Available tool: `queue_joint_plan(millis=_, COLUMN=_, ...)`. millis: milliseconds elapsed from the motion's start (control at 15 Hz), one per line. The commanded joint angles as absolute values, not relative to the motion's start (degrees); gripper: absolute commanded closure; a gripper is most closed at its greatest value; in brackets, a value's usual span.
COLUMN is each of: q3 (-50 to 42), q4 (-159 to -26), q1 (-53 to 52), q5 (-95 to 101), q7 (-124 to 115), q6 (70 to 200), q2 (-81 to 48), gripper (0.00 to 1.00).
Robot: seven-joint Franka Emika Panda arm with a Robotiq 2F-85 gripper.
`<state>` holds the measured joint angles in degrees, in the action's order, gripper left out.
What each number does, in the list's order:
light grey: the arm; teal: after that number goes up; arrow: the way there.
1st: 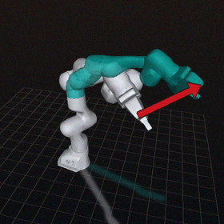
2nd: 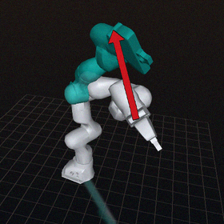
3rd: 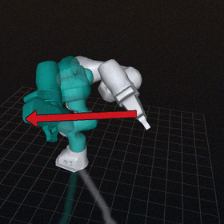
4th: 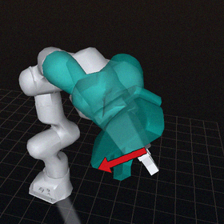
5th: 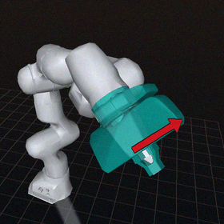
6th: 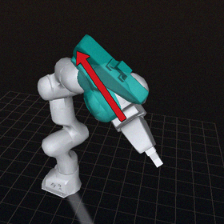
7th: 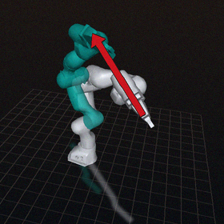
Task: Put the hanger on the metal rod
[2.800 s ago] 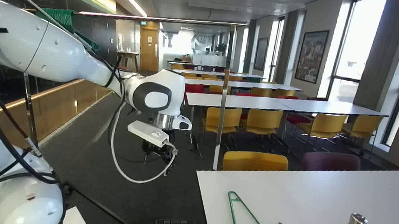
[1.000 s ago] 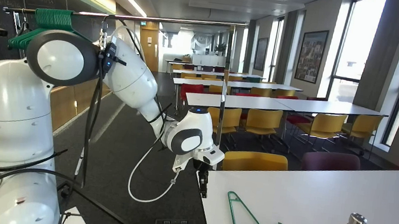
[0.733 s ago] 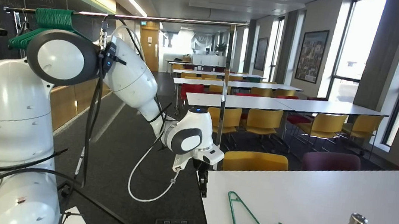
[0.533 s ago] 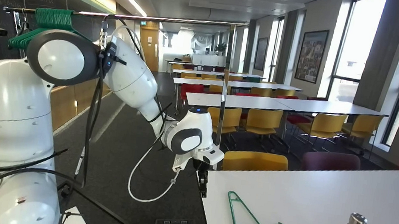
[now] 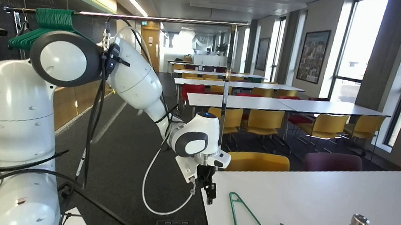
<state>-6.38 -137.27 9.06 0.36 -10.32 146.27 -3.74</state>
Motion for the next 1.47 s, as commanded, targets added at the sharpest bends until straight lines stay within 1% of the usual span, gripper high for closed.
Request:
queue_joint_plan(millis=0, q3=-8.5, q4=-133.4, q1=9.4, q5=5.2, q7=-2.9, q6=145.6, q2=-6.7, gripper=0.0)
queue_joint_plan(millis=333, q3=-9.8, q4=-129.9, q1=9.6, q5=9.4, q7=3.2, q6=146.8, q2=-11.6, gripper=0.0)
queue_joint_plan(millis=533, q3=-7.5, q4=-129.3, q1=11.0, q5=1.0, q7=10.8, q6=146.4, q2=-13.3, gripper=0.0)
queue_joint_plan(millis=600, q3=-9.1, q4=-130.6, q1=9.4, q5=4.7, q7=6.1, q6=146.3, q2=-12.3, gripper=0.0)
queue_joint_plan(millis=1067, q3=-8.3, q4=-129.8, q1=9.7, q5=2.4, q7=8.3, q6=146.2, q2=-13.6, gripper=0.0)
queue_joint_plan(millis=1400, q3=-9.6, q4=-123.4, q1=9.6, q5=4.9, q7=5.8, q6=142.3, q2=-20.0, gripper=0.0)
